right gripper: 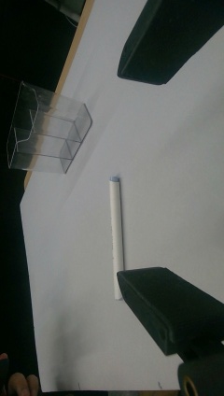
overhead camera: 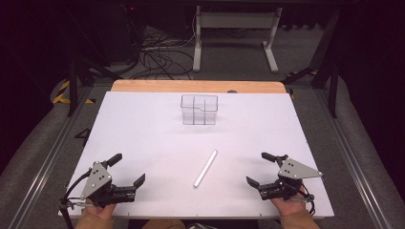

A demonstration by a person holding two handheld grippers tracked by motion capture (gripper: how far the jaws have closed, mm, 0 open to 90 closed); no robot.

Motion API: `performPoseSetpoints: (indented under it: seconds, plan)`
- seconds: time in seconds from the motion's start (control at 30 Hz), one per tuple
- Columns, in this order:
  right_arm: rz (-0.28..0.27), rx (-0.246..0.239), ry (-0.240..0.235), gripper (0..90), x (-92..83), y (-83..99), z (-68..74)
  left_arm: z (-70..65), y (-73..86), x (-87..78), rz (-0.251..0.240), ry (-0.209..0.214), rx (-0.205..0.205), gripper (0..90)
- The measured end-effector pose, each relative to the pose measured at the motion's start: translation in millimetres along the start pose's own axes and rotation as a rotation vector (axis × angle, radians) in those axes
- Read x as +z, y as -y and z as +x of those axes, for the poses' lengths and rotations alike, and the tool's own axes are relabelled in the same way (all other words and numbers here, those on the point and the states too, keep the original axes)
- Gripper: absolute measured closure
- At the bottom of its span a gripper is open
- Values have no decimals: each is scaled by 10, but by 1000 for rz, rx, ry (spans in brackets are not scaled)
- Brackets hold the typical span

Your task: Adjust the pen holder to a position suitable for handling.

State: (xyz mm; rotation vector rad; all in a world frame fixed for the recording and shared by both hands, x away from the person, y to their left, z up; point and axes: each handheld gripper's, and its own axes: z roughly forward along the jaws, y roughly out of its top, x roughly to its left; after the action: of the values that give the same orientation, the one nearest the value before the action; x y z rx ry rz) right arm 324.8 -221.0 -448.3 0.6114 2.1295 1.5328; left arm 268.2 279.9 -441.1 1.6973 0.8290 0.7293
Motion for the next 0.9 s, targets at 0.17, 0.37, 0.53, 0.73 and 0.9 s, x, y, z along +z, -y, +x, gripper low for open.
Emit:
performPoseSetpoints:
  seconds: [0.17,0.37,0.53,0.73,0.9]
  plan:
    - [3,-6,-3,74,-9,-41,16,4,-5,1,-2,2,-6,10]
    - [7,-1,-7,84,-7,-63,4,4,-19,-12,-5,-11,-7,10]
    - [33,-14,-14,96,47,-194,-25,3,-20,-5,2,-16,2,10]
    - [101,-39,-71,108,228,-440,-113,11,-24,-18,-1,-17,4,10]
    - [118,-32,-88,111,341,-589,-166,27,-19,-16,-3,-12,-9,11]
